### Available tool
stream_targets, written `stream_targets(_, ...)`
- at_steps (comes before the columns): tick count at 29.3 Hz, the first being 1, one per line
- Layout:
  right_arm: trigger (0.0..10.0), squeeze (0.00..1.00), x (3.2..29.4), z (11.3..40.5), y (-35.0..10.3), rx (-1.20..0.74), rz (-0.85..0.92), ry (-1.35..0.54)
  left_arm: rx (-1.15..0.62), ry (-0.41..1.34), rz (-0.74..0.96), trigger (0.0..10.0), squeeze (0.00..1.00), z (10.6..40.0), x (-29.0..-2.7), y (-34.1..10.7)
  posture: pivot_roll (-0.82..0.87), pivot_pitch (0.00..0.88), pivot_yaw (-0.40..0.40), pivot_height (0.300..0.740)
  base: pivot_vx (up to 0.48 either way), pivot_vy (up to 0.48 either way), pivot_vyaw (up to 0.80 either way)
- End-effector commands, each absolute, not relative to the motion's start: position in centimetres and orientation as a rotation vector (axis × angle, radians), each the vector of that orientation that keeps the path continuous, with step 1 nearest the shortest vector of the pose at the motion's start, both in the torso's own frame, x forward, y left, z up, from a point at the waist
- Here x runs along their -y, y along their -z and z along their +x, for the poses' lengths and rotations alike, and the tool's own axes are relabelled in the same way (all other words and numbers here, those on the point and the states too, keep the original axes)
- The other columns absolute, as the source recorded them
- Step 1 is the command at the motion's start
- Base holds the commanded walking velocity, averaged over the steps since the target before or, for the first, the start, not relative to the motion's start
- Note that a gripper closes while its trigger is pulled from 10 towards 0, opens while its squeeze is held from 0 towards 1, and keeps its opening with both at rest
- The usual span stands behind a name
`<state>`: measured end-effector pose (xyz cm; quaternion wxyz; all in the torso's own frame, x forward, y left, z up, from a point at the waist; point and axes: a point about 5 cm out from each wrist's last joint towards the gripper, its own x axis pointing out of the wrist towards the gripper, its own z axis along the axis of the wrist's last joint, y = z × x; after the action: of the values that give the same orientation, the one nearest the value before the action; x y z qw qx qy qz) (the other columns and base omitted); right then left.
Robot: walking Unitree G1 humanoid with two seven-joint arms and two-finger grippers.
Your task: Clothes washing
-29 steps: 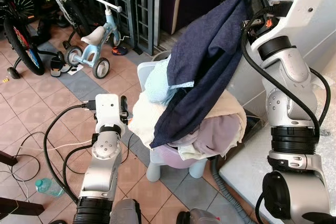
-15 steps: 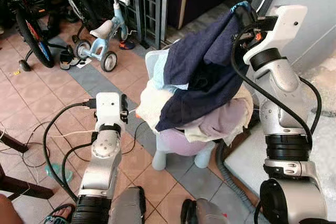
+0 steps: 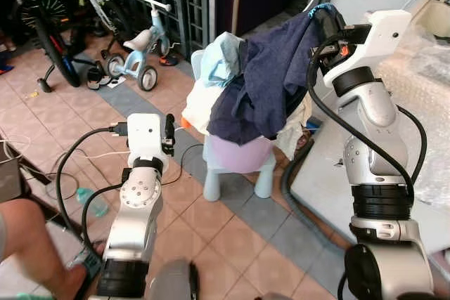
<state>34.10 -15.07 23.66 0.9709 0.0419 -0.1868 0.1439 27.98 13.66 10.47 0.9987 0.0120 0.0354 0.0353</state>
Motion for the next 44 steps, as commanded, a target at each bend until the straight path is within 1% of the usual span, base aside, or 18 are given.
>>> stream_targets(1,0.0,0.00,14.8,34.2,-24.8,0.409,0.081,-0.289,-0.057,-0.065,0.017,10.0,0.00,28.2,-13.6,-10.9,0.02,0.093,0.001,0.740,0.289,-0.307,0.00)
stream_targets(11,0.0,0.00,15.1,33.9,-24.2,0.398,0.076,-0.256,-0.074,-0.019,0.019,10.0,0.00,28.2,-13.2,-10.5,0.00,0.077,0.022,0.740,0.285,-0.312,0.00)
stream_targets(16,0.0,0.00,15.2,33.9,-24.1,0.394,0.075,-0.252,-0.068,-0.023,0.019,10.0,0.00,28.8,-13.4,-10.7,0.00,0.073,0.021,0.740,0.282,-0.356,0.00)
stream_targets(21,0.0,0.00,15.2,34.1,-24.0,0.393,0.071,-0.247,-0.075,-0.025,0.016,10.0,0.00,28.6,-13.2,-10.5,0.01,0.064,0.020,0.740,0.261,-0.334,0.00)
stream_targets(23,0.0,0.00,15.2,34.1,-24.2,0.399,0.064,-0.246,-0.073,-0.021,-0.002,10.0,0.00,28.5,-13.0,-10.4,0.01,0.061,0.018,0.740,0.000,0.000,0.00)
stream_targets(25,0.0,0.00,15.3,34.3,-24.7,0.421,0.027,-0.247,-0.065,-0.017,-0.009,10.0,0.00,28.4,-12.8,-10.5,0.01,0.058,0.020,0.740,0.000,0.000,0.00)
stream_targets(26,0.0,0.00,15.4,34.7,-25.8,0.458,-0.019,-0.247,-0.065,-0.012,-0.012,10.0,0.00,28.3,-12.6,-10.5,0.01,0.057,0.022,0.740,0.000,0.000,0.00)
stream_targets(28,0.0,0.00,16.0,35.3,-27.6,0.501,-0.036,-0.230,-0.066,-0.010,-0.013,10.0,0.00,28.4,-12.4,-10.5,0.01,0.052,0.020,0.740,0.000,0.000,0.00)
stream_targets(29,1.3,0.00,16.3,35.7,-28.3,0.511,-0.044,-0.219,-0.064,-0.006,-0.019,10.0,0.00,28.4,-12.4,-10.5,0.01,0.052,0.020,0.740,0.000,0.000,0.00)
stream_targets(30,10.0,0.00,16.7,36.1,-29.1,0.521,-0.063,-0.201,-0.062,-0.003,-0.028,10.0,0.00,28.5,-12.3,-10.5,0.00,0.050,0.019,0.740,0.000,0.000,0.00)
stream_targets(35,10.0,0.00,17.6,36.7,-30.2,0.537,-0.077,-0.161,-0.062,-0.016,-0.046,10.0,0.00,28.7,-12.3,-10.6,0.01,0.046,0.014,0.740,0.000,0.000,-0.64)
stream_targets(38,10.0,0.00,17.8,36.9,-30.0,0.538,-0.082,-0.147,-0.070,-0.028,-0.062,10.0,0.00,28.7,-12.5,-10.5,0.01,0.047,0.013,0.740,0.000,0.437,-0.80)
stream_targets(44,10.0,0.00,17.4,36.4,-28.4,0.516,-0.090,-0.143,-0.057,-0.013,-0.054,10.0,0.00,28.7,-12.6,-10.5,0.00,0.044,0.017,0.740,0.000,0.457,-0.80)
